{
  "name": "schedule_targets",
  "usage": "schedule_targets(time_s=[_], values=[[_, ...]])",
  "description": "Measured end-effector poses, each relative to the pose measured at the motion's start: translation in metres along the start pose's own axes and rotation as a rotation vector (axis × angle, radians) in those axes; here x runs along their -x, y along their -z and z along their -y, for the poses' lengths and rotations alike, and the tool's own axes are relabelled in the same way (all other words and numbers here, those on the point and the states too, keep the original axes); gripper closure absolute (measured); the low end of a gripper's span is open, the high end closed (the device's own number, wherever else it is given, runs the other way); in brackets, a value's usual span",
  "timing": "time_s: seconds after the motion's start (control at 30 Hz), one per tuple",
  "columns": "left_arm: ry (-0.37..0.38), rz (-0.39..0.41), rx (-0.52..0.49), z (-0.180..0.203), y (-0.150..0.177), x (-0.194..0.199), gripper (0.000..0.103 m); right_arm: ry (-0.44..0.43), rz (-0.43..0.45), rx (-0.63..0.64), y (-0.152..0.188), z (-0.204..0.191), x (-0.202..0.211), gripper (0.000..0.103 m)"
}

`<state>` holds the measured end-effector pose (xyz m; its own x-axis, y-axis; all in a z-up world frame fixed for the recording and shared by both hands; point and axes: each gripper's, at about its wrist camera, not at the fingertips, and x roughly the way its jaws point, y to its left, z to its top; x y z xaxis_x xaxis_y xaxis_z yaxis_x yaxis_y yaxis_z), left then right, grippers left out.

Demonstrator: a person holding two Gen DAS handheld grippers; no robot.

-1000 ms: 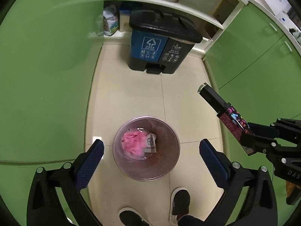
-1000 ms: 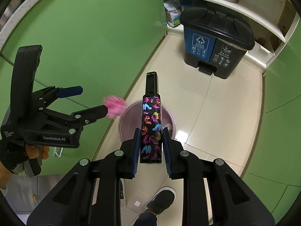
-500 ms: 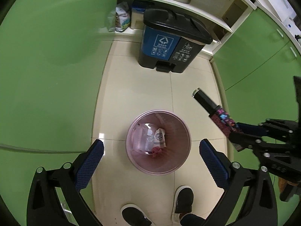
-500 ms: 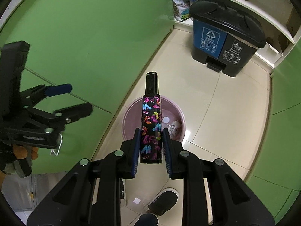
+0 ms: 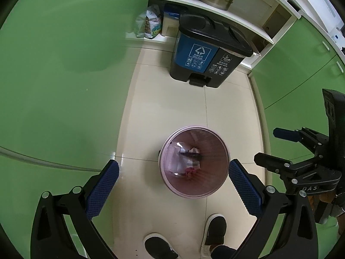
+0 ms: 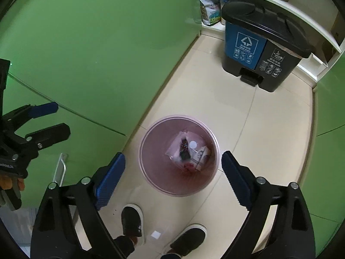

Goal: Collect trash
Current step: 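Open the left gripper over the wastebasket while the right releases the tube, then turn both tools back toward the counter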

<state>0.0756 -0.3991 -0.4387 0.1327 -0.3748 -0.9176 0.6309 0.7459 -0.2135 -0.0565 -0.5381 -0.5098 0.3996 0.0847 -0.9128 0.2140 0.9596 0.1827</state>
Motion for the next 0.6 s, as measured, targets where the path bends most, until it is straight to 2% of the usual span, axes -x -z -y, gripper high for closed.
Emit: schedule_targets(time_s=[0.23,0.37,0.47,0.6], values=[[0.007,0.002,-0.012,0.009,0.0,0.012,0.006,0.029,0.004,-0.017,0.001,0.006,0.02,0.008],[0.012,0.006,-0.021,0.019,0.0,0.032,0.006,0.039,0.006,-0.026,0.001,0.007,0.046,0.007],[0.017,0.009,-0.022,0.03,-0.002,0.059,0.006,0.047,0.012,-0.024,0.001,0.004,0.075,0.007],[0.014,0.028,-0.012,0.045,-0.005,0.115,0.006,0.053,0.021,-0.013,-0.003,-0.008,0.137,0.007]])
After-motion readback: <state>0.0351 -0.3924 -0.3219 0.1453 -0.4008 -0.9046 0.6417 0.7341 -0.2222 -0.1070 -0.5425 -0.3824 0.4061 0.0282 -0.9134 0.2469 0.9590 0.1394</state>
